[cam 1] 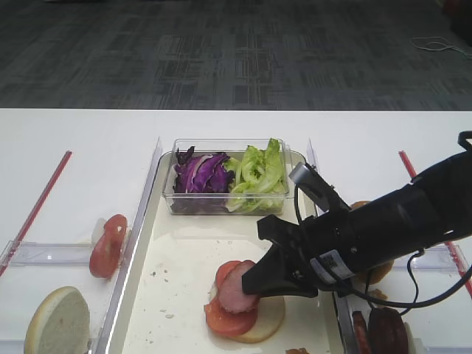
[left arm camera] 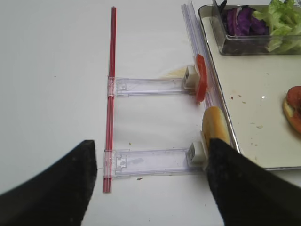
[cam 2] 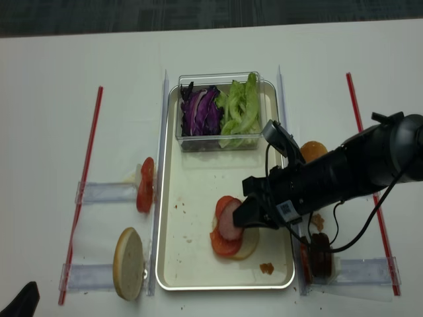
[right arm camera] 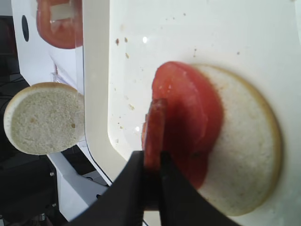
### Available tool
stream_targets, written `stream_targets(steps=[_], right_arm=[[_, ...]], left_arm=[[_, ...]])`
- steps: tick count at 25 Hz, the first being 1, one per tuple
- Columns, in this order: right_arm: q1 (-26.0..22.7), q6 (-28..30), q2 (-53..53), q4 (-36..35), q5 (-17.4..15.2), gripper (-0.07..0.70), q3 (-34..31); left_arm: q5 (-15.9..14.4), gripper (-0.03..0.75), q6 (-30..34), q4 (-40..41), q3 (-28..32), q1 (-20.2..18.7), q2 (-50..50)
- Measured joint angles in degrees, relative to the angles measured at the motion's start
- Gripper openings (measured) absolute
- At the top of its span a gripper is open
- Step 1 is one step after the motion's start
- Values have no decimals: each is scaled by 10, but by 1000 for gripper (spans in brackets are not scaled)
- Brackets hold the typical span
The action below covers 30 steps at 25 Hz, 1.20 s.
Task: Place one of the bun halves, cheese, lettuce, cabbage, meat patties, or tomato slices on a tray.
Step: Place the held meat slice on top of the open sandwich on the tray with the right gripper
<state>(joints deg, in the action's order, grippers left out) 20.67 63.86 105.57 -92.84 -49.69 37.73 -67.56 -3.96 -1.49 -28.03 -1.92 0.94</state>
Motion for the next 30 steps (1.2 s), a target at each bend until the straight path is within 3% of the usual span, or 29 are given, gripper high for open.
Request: stream_targets(steps=[5,10,16,23,30], right_arm=[[0,0,0,0,0,83,0],[0,1,0,0,-23,86,0],[0,10,0,1,-35,171,0],[0,11,0,1,-29,193,0],[0,3,0,1,-25,335,0]], left_arm=[[0,468,0,0,0,0,0],[0,468,0,0,0,0,0],[0,468,0,0,0,0,0],[0,468,0,0,0,0,0],[0,468,0,0,0,0,0]])
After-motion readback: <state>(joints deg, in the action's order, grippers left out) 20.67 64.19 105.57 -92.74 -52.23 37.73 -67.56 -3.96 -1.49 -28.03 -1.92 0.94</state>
